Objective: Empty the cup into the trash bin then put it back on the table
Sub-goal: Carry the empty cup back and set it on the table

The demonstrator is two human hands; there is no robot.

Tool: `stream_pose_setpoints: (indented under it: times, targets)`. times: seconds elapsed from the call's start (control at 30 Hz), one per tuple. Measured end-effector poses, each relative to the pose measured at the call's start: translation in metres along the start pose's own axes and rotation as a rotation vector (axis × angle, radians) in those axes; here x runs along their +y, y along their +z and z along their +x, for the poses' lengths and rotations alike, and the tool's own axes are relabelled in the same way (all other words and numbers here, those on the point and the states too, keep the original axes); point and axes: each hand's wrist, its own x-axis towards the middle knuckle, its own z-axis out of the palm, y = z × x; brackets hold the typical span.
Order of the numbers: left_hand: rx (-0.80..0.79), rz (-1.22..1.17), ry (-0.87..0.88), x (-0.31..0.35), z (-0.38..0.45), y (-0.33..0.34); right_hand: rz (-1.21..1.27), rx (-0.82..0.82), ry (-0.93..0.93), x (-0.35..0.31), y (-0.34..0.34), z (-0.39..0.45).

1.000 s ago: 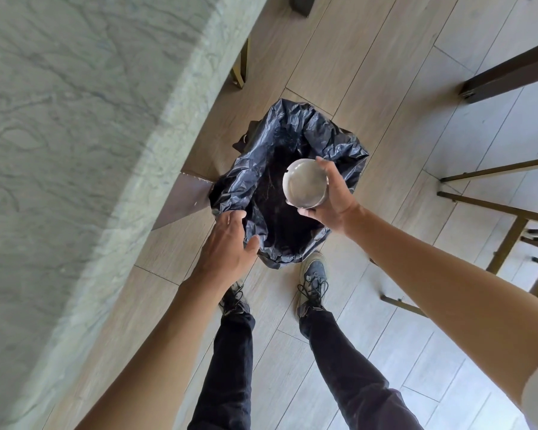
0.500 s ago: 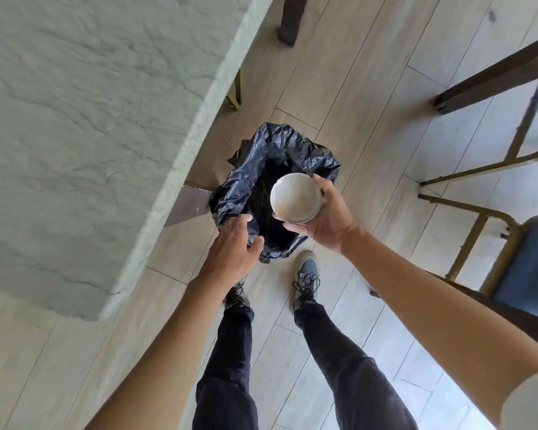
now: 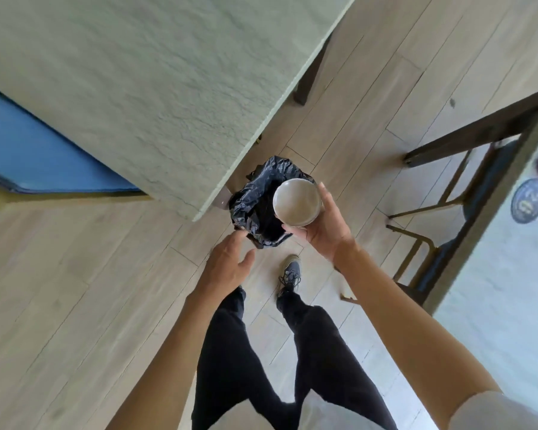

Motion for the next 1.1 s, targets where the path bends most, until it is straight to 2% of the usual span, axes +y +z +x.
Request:
stream_pose_setpoints:
  times: [0.17,0.33,0.6,0.77,0.93,1.1]
  targets:
    - [0.109,0.017,0.032,0.02,-0.056,-0.051,-0.052,-0.005,-0.048,-0.018,0.05,-0.061]
    - [0.252,-0.061,0.093,0.019,-0.093,-0.098,-0.114,-0.001,-0.069,-0.005,0.107,-0.102]
    - [0.372,-0.068,0.195,-0.03,-0.137,-0.196,-0.155,-0.061,-0.152,0.053,0.208,-0.129]
    - [0.423,-0.079,0.231,-0.073,-0.157,-0.253,-0.161,-0.031,-0.197,0.092,0.27,-0.13]
    - [0.469,-0.081,0.282,-0.102,-0.166,-0.289,-0.234,-0.043,-0.225,0.113,0.32,-0.129]
    - [0.516,-0.179,0.284,-0.123,-0.164,-0.318,-0.343,-0.017,-0.234,0.114,0.358,-0.12]
